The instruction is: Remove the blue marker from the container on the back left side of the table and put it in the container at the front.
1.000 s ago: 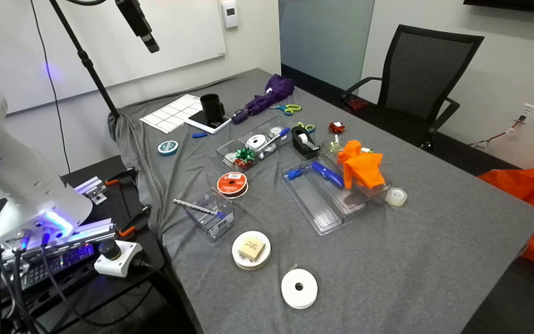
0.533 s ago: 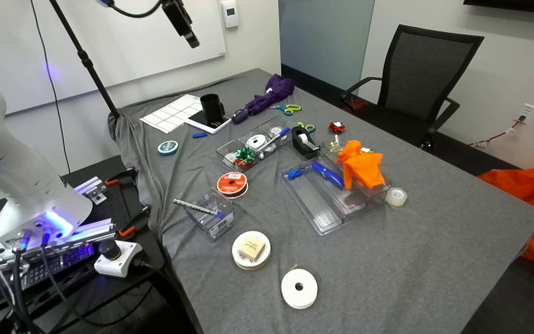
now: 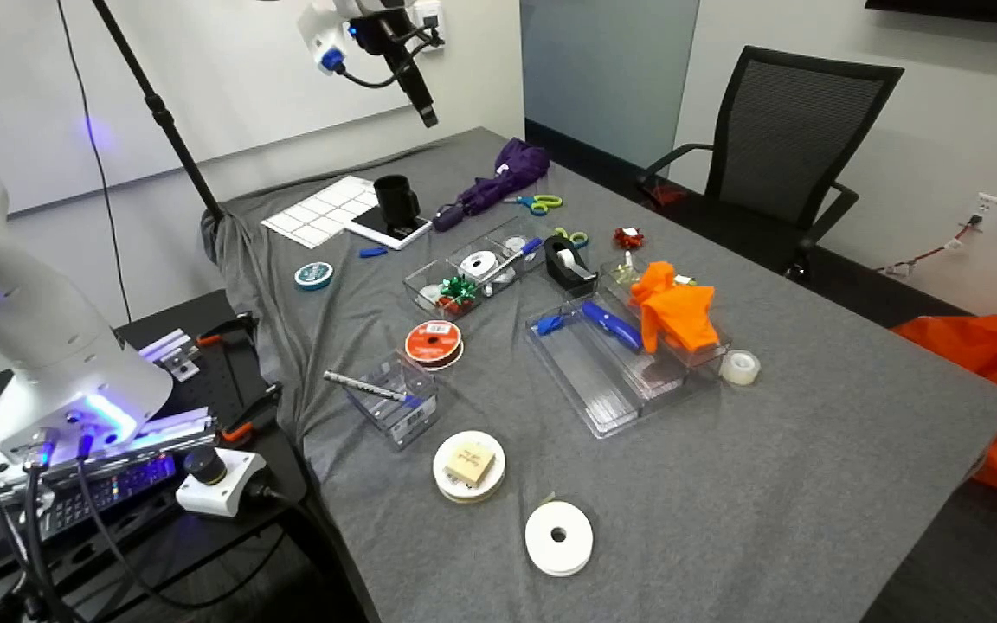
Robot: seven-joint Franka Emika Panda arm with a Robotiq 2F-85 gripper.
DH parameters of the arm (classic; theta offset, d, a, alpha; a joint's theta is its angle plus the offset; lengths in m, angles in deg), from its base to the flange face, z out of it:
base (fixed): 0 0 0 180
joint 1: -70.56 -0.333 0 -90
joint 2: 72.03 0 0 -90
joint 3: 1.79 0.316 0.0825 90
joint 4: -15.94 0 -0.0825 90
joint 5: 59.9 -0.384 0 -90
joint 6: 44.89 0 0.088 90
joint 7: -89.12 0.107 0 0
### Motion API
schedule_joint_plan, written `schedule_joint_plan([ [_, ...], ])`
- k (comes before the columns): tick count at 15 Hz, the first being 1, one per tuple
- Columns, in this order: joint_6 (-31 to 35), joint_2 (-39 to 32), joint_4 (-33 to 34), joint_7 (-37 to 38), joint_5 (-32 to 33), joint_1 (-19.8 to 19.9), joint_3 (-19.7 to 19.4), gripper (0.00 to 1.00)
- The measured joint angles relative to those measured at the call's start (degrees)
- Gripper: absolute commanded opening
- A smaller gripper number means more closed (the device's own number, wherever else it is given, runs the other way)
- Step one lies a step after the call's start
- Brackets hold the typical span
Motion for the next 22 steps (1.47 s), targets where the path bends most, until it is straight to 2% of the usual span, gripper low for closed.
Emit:
schedule_joint_plan([
  [4,2.93,-7.58,3.78,1.37,4.45,0.32,0.30,1.00],
  [9,4.51,-15.57,9.35,2.89,11.53,3.16,-1.19,1.00],
  [18,4.96,-17.57,10.78,3.46,12.02,3.11,-1.24,1.00],
  [22,4.89,-23.85,14.67,4.43,11.85,3.11,-1.08,1.00],
])
